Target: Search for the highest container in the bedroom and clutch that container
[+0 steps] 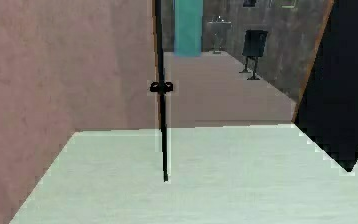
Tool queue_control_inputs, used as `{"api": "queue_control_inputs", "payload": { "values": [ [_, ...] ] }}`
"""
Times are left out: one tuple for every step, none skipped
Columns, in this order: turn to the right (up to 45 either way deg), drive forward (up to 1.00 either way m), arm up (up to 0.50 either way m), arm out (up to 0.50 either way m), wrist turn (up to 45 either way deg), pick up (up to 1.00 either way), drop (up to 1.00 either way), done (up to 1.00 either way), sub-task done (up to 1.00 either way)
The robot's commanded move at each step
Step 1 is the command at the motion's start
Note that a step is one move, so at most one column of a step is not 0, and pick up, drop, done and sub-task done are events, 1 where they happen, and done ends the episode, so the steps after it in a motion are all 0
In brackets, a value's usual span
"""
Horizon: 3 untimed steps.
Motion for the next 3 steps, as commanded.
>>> {"api": "queue_control_inputs", "payload": {
  "values": [
    [45.0, 0.0, 0.0, 0.0, 0.0, 0.0, 0.0, 0.0, 0.0],
    [12.0, 0.0, 0.0, 0.0, 0.0, 0.0, 0.0, 0.0, 0.0],
    [0.0, 0.1, 0.0, 0.0, 0.0, 0.0, 0.0, 0.0, 0.0]
  ]
}}
